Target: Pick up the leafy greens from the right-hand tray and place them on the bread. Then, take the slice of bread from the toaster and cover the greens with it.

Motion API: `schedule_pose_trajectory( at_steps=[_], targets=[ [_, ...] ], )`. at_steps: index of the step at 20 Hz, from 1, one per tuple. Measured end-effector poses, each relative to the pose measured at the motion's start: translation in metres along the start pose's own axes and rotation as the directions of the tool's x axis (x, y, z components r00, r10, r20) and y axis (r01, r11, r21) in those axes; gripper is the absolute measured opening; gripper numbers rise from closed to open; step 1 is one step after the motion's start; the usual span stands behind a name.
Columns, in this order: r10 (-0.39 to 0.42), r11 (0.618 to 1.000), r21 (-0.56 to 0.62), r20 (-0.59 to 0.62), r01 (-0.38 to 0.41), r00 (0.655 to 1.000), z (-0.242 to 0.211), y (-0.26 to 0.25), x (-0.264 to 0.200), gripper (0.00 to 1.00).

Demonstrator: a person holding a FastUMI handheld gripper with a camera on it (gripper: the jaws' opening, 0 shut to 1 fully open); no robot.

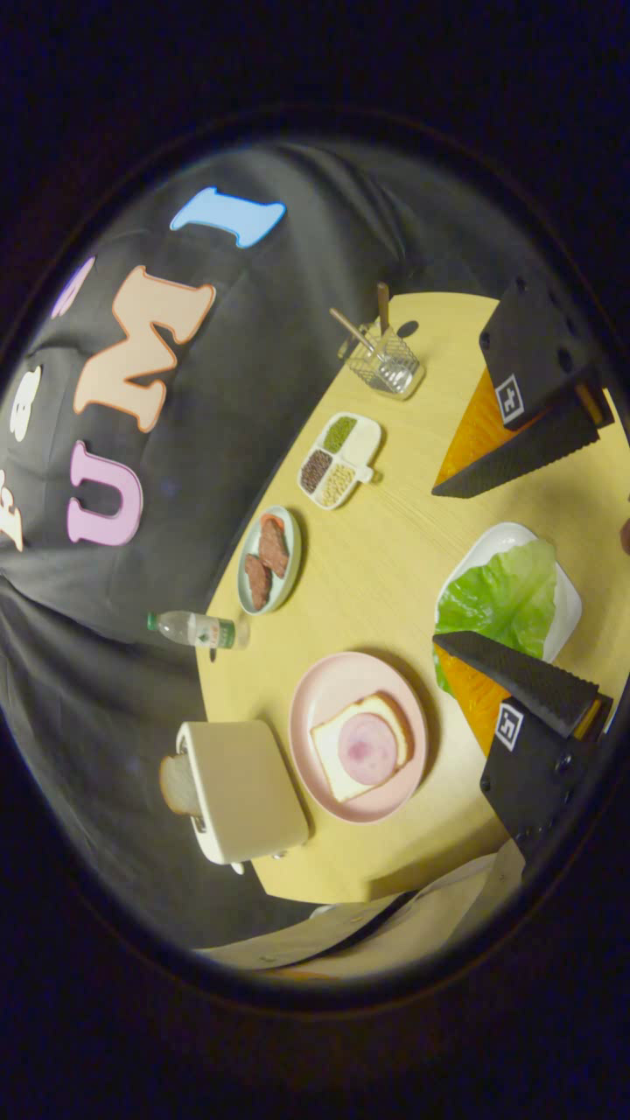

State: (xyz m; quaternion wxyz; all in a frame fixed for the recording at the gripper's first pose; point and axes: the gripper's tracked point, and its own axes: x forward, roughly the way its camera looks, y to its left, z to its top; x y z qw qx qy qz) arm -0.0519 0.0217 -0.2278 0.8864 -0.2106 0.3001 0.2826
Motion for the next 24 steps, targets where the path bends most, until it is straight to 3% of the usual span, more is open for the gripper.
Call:
schedule_pose_trajectory(
  at_steps=[7, 15, 19, 21, 22, 24],
  targets=[
    [0.074, 0.995, -0.062, -0.140, -0.083, 0.987, -0.049, 0.024, 0.019, 0.99],
    [0.119, 0.991, -0.032, -0.246, -0.130, 0.962, -0.081, 0.028, 0.041, 0.97],
    [0.181, 0.983, 0.064, -0.282, -0.170, 0.942, -0.088, 0.032, 0.043, 0.95],
    [0.209, 0.968, 0.196, -0.303, -0.154, 0.930, -0.095, 0.033, 0.044, 0.94],
    [0.200, 0.969, 0.203, -0.304, -0.141, 0.932, -0.094, 0.031, 0.048, 0.93],
    [0.182, 0.974, 0.187, -0.300, -0.129, 0.936, -0.095, 0.030, 0.044, 0.76]
  ],
)
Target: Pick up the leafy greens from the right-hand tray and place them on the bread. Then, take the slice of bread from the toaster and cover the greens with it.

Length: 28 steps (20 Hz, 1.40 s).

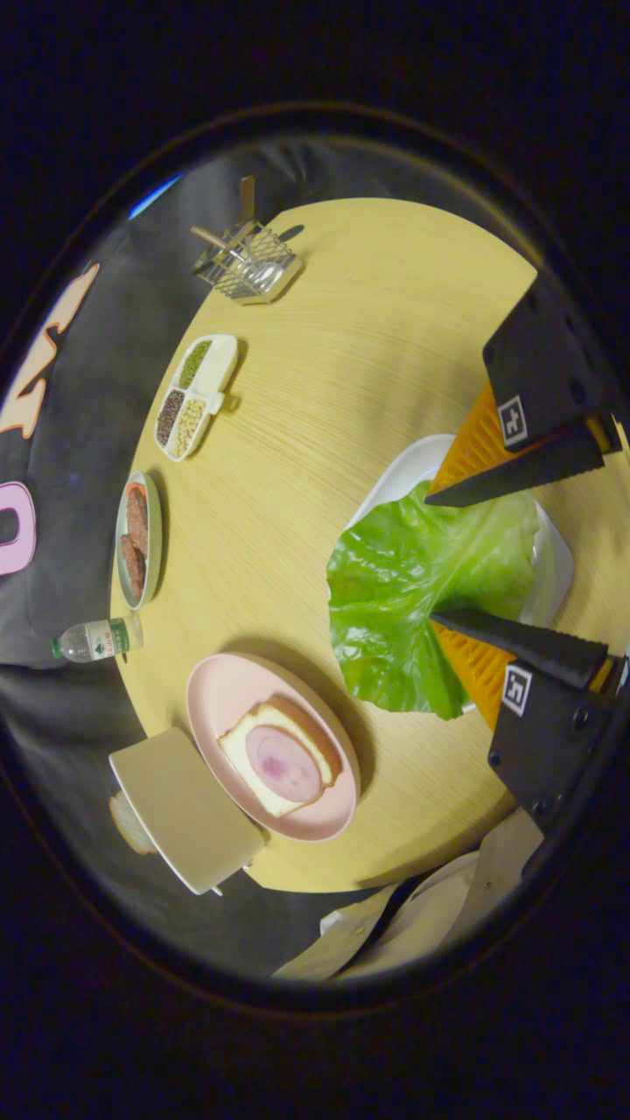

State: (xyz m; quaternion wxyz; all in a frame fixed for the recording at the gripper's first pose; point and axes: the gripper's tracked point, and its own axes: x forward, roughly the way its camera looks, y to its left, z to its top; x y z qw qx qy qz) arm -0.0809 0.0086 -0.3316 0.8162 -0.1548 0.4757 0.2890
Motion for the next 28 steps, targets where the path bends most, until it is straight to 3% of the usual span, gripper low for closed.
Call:
schedule_pose_trajectory(
  at_steps=[8, 14, 22, 28],
  targets=[
    [-0.045, 0.999, 0.024, -0.025, 0.046, 0.999, 0.001, 0.010, 0.001, 0.06],
    [-0.113, 0.993, 0.022, -0.040, 0.114, 0.993, 0.002, 0.011, -0.006, 0.03],
    [-0.129, 0.988, 0.085, 0.017, 0.127, 0.991, 0.021, 0.017, -0.045, 0.03],
    [-0.119, 0.992, 0.054, 0.095, 0.114, 0.988, 0.058, 0.043, -0.069, 0.03]
  ],
)
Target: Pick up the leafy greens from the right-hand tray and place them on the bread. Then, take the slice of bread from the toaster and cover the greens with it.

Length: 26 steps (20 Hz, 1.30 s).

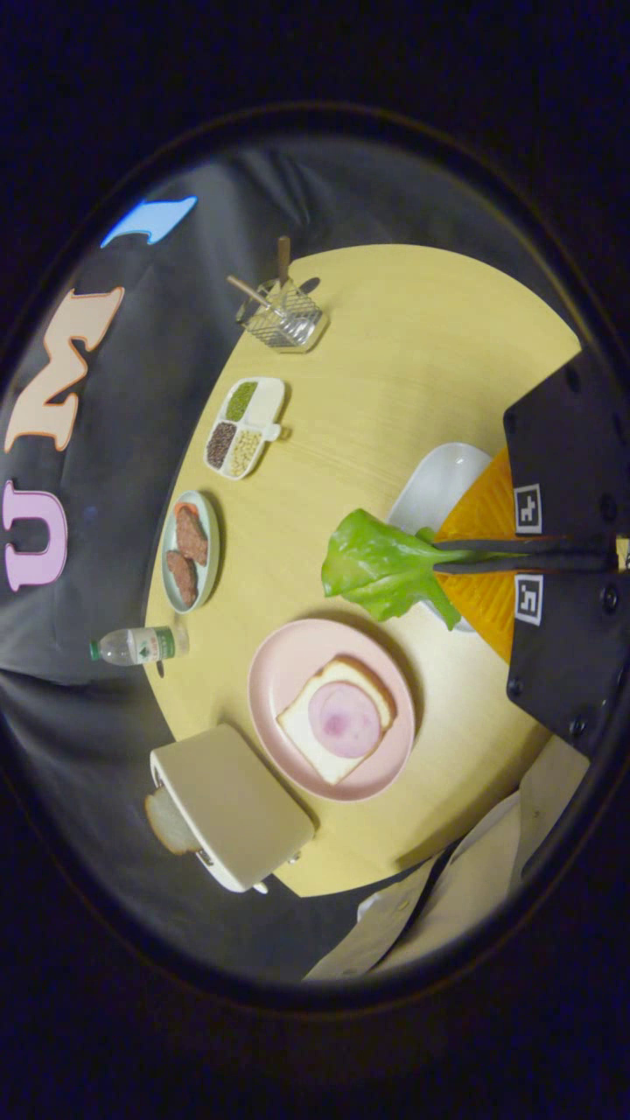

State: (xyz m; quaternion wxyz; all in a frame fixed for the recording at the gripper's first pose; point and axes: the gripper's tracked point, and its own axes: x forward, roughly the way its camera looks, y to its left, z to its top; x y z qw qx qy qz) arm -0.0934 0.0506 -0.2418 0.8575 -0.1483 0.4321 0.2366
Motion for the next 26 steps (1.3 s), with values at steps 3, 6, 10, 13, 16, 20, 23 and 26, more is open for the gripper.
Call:
schedule_pose_trajectory(
  at_steps=[3, 6, 10, 13, 16, 20, 23, 26],
  targets=[
    [0.026, 0.999, -0.024, 0.034, -0.025, 0.999, 0.023, 0.020, -0.006, 0.03],
    [0.055, 0.998, -0.038, 0.051, -0.053, 0.997, 0.042, 0.041, -0.008, 0.03],
    [0.104, 0.994, -0.042, 0.067, -0.101, 0.992, 0.064, 0.073, -0.003, 0.03],
    [0.143, 0.989, -0.049, 0.073, -0.140, 0.987, 0.078, 0.100, 0.007, 0.03],
    [0.177, 0.983, -0.057, 0.061, -0.174, 0.982, 0.085, 0.122, 0.024, 0.03],
    [0.220, 0.975, -0.045, 0.032, -0.218, 0.975, 0.086, 0.144, 0.043, 0.03],
    [0.241, 0.970, -0.034, 0.008, -0.241, 0.971, 0.085, 0.152, 0.048, 0.03],
    [0.239, 0.970, -0.035, -0.020, -0.240, 0.971, 0.079, 0.160, 0.061, 0.03]
  ],
)
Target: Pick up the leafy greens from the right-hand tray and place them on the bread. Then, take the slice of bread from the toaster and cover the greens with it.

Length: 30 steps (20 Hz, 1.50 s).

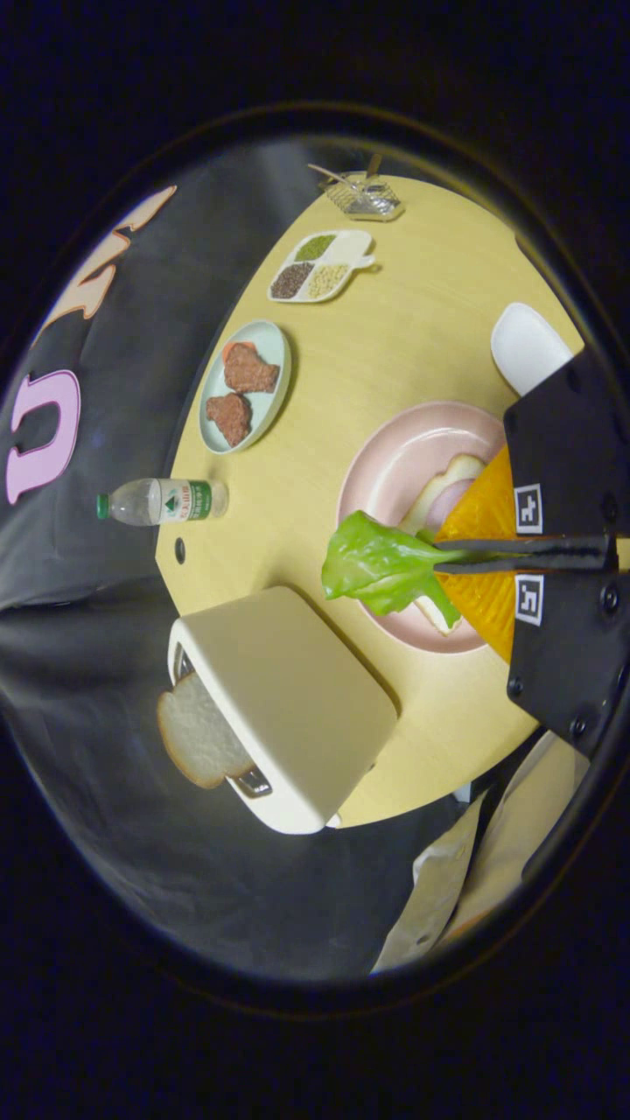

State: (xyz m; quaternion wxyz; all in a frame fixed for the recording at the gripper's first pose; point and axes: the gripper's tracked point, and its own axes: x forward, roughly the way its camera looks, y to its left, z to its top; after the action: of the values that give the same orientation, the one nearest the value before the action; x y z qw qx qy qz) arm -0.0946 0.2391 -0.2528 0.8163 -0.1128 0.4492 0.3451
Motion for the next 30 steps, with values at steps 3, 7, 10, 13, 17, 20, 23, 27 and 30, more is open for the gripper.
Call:
schedule_pose_trajectory(
  at_steps=[3, 7, 10, 13, 17, 20, 23, 27, 30],
  targets=[
    [-0.047, 0.999, -0.020, -0.016, 0.046, 0.999, -0.005, -0.009, 0.009, 0.07],
    [-0.088, 0.995, -0.048, -0.056, 0.085, 0.995, -0.016, -0.016, 0.012, 0.21],
    [-0.103, 0.992, -0.085, -0.070, 0.097, 0.992, -0.020, -0.013, 0.012, 0.44],
    [-0.105, 0.990, -0.102, -0.062, 0.098, 0.993, -0.016, -0.006, 0.011, 0.71],
    [-0.106, 0.985, -0.138, -0.028, 0.101, 0.994, 0.008, 0.007, 0.002, 0.98],
    [-0.075, 0.986, -0.144, 0.021, 0.077, 0.997, 0.043, 0.028, -0.013, 0.98],
    [-0.034, 0.987, -0.154, 0.088, 0.048, 0.996, 0.087, 0.054, -0.029, 0.98],
    [0.020, 0.987, -0.161, 0.150, 0.005, 0.988, 0.133, 0.088, -0.042, 0.98],
    [0.041, 0.983, -0.185, 0.168, -0.009, 0.985, 0.151, 0.109, -0.042, 0.98]
  ],
)
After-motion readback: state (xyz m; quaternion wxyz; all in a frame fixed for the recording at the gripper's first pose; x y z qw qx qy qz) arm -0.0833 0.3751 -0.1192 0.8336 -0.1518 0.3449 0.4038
